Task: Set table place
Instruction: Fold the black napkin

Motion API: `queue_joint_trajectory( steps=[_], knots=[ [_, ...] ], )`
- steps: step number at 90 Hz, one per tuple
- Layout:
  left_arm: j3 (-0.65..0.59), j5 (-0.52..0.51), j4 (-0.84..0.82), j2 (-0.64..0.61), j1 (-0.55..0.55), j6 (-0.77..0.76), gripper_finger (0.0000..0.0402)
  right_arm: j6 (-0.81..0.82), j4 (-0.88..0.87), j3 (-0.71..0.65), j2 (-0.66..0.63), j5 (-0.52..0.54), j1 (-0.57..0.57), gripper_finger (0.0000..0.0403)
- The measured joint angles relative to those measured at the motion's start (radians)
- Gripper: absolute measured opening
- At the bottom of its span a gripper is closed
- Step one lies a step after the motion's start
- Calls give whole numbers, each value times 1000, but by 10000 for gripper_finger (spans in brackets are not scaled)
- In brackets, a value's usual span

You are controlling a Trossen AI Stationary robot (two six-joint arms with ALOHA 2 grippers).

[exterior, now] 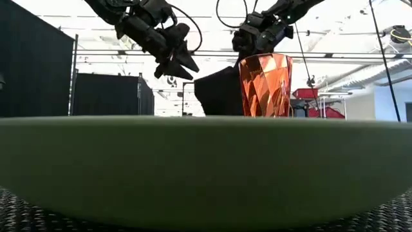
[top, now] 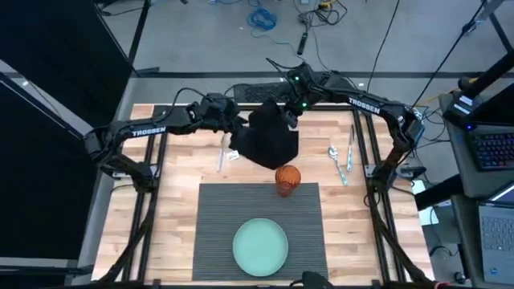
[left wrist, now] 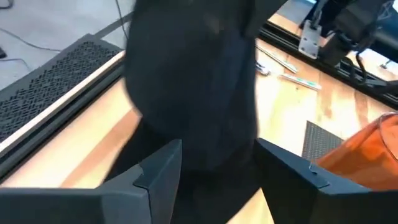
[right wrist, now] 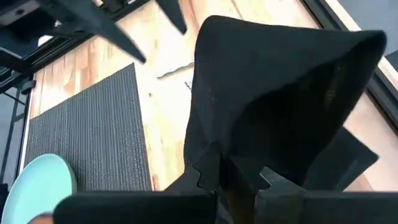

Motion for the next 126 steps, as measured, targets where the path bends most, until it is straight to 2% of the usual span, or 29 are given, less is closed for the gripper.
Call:
queue_joint_trajectory(
  steps=[27,53,72,107,116,126],
  knots=[
    [0,-26,33,22,-1,-18,183,-25,-33,0,-59,5,-17,0],
    [0,17,161,95,-15,-57,183,-38,-36,0,-59,3,-14,0],
    [0,19,173,143,-21,-57,183,-43,-53,0,-59,2,-15,0],
    [0,8,299,171,-22,-82,182,-42,-57,0,-58,3,-14,0],
    [0,8,317,172,-23,-82,164,-41,-57,0,-58,3,-14,0],
    [0,9,325,172,-32,-65,105,-39,-58,0,-58,3,-14,0]
  ],
)
